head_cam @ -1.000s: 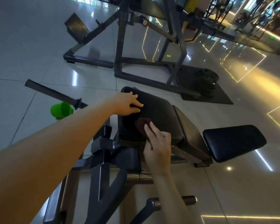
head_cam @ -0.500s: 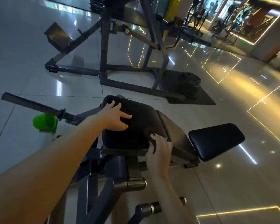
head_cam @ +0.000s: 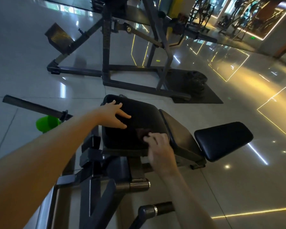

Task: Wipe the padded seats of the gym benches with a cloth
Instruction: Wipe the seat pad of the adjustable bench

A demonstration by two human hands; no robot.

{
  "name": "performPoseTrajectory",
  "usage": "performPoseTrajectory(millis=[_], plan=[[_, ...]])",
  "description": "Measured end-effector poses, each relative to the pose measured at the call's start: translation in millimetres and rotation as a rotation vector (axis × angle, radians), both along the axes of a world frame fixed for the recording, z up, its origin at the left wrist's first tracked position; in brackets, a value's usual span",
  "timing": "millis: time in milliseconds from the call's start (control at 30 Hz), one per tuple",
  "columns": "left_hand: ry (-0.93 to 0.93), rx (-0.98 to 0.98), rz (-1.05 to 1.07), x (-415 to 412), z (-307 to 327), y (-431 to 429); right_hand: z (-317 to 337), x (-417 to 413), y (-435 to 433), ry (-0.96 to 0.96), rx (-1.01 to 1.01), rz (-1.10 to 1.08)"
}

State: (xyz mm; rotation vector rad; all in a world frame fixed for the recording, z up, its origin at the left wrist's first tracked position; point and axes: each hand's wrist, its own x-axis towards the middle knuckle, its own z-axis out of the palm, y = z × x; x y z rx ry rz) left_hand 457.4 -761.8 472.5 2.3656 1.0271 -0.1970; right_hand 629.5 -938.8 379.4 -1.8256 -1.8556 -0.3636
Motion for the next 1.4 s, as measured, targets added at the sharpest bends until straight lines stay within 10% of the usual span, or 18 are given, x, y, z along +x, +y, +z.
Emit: performPoseTrajectory(millis=[267,433,633,867,1233,1400], plan=[[-0.022,-0.003,-0.011,-5.0,-7.7,3.1,-10.3,-98.3,14.6,0.573,0.275,-0.410],[-0.051,-0.015,-0.012,-5.7,-5.8,1.4,-18.5,-146.0,22.0,0.532,0.235,-0.167],[-0.079,-0.019,-0.006,-10.2,-4.8,-1.2,-34.1,-44.7,-1.2,-0.033,0.128,0.039],[-0.027,0.003,-0.043,-5.7,-5.6,-0.4,-35.0,-41.5,0.2,0.602,0.279,-0.522],[0.008,0.073,-0.088,-4.7,-8.6,6.2,-17.7,-101.8,16.7,0.413,0.101,-0.096],[-0.023,0.065,-0.084,-8.8,-10.0,0.6,-21.0,-28.9,7.6,0.663,0.213,-0.541]])
